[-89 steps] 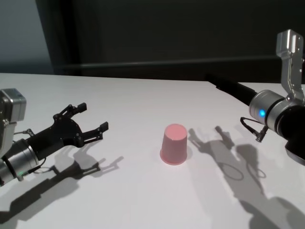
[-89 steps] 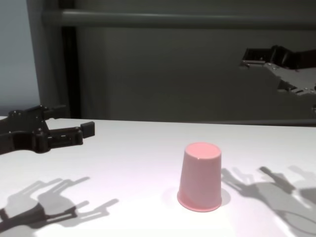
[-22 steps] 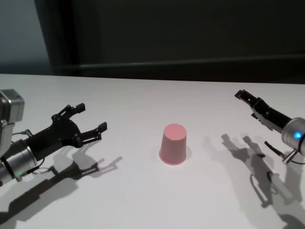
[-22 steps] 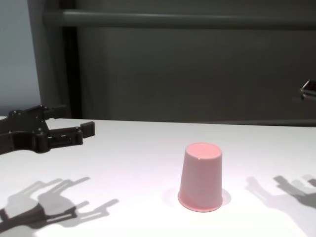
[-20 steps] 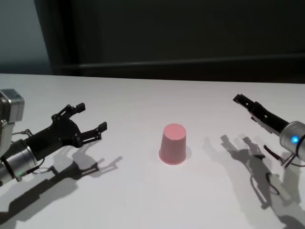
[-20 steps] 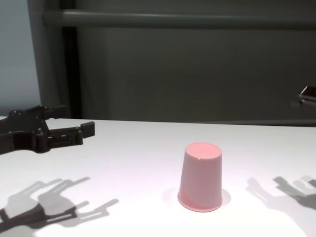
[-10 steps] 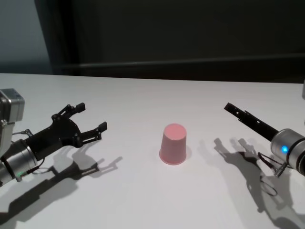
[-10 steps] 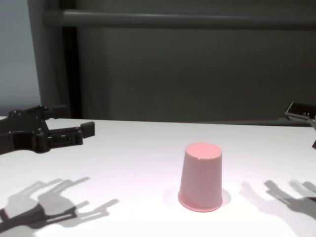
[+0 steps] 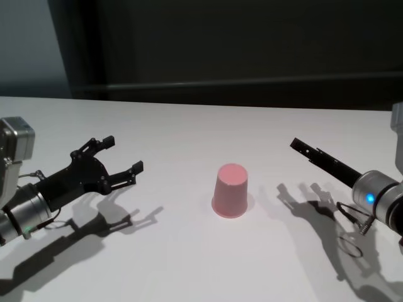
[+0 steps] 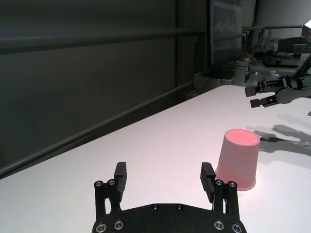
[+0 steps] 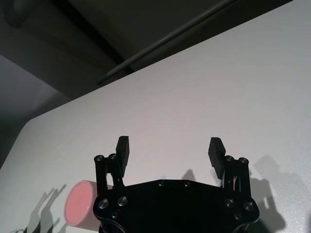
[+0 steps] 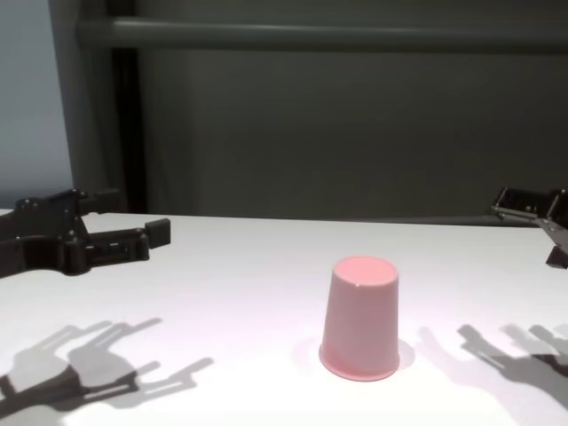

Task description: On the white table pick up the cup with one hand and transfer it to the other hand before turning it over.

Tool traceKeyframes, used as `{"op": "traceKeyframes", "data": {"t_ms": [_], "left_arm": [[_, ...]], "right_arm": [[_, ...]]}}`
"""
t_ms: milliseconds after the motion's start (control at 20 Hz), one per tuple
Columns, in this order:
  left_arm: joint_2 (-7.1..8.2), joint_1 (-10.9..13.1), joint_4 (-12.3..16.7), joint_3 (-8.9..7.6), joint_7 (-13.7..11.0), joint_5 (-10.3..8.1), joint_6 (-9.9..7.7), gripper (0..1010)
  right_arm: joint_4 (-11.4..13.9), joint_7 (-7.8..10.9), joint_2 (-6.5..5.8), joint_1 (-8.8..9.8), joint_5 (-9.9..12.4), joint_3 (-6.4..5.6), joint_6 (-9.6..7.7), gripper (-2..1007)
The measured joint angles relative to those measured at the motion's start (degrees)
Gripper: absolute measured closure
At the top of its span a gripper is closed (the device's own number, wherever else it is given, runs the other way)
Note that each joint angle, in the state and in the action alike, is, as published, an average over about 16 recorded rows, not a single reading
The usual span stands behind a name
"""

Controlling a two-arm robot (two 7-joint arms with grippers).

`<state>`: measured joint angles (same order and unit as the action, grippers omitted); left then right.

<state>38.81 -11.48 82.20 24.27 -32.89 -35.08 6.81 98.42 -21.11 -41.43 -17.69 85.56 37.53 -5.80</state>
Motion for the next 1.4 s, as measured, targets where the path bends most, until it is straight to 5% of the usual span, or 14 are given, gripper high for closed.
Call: {"op": "traceKeyframes", "data": {"t_ms": [750,1400], "left_arm": [[0.00,0.00,0.00,0.00,0.00,0.00,0.00,9],[0.00,0.00,0.00,0.00,0.00,0.00,0.00,9]], "right_arm": [[0.49,-1.11,0.42,0.12,-6.36,0.93,-1.53,5],[1.24,-1.52,0.65,1.73,-8.46,-0.35,-1.76,5]]}}
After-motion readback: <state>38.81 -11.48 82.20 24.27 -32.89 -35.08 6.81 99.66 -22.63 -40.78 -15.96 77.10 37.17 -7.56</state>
